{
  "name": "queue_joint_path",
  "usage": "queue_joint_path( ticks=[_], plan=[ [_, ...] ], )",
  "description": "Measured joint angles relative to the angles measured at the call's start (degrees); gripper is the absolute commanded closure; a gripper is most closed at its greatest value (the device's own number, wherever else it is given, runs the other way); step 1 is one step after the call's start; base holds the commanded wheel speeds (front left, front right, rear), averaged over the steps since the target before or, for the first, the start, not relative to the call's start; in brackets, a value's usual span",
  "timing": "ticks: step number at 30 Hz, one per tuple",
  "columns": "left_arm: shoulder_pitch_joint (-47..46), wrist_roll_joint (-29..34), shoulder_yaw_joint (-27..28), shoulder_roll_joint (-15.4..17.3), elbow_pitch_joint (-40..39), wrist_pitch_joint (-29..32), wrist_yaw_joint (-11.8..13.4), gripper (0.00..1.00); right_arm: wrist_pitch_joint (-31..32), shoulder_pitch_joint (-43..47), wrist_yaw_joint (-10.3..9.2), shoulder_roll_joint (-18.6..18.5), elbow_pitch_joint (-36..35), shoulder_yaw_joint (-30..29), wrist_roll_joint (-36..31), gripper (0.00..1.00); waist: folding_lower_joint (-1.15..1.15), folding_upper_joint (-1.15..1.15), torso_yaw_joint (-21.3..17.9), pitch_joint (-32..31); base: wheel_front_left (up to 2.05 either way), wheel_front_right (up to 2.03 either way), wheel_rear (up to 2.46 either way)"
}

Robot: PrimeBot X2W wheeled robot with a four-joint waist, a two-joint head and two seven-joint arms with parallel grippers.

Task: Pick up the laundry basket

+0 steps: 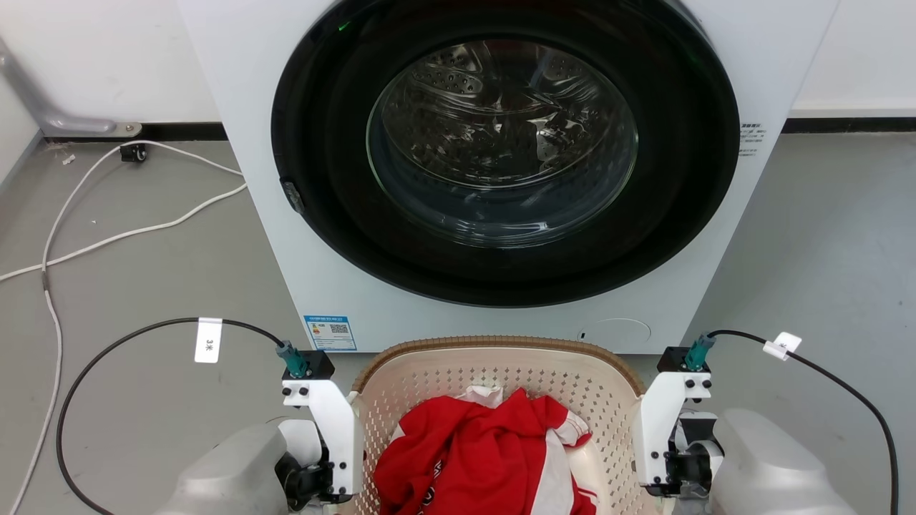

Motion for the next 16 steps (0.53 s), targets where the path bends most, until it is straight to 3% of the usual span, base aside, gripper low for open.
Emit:
queue_joint_path(
  ticks=[16],
  plan=[
    [0.04,-0.07,-0.15,-0.04,-0.18,-0.42,0.0,1.0,0.21,0.26,0.0,0.05,0.0,-1.49,-1.07,1.0,0.0,0.0,0.01,0.05,0.0,0.0,0.0]
  ],
)
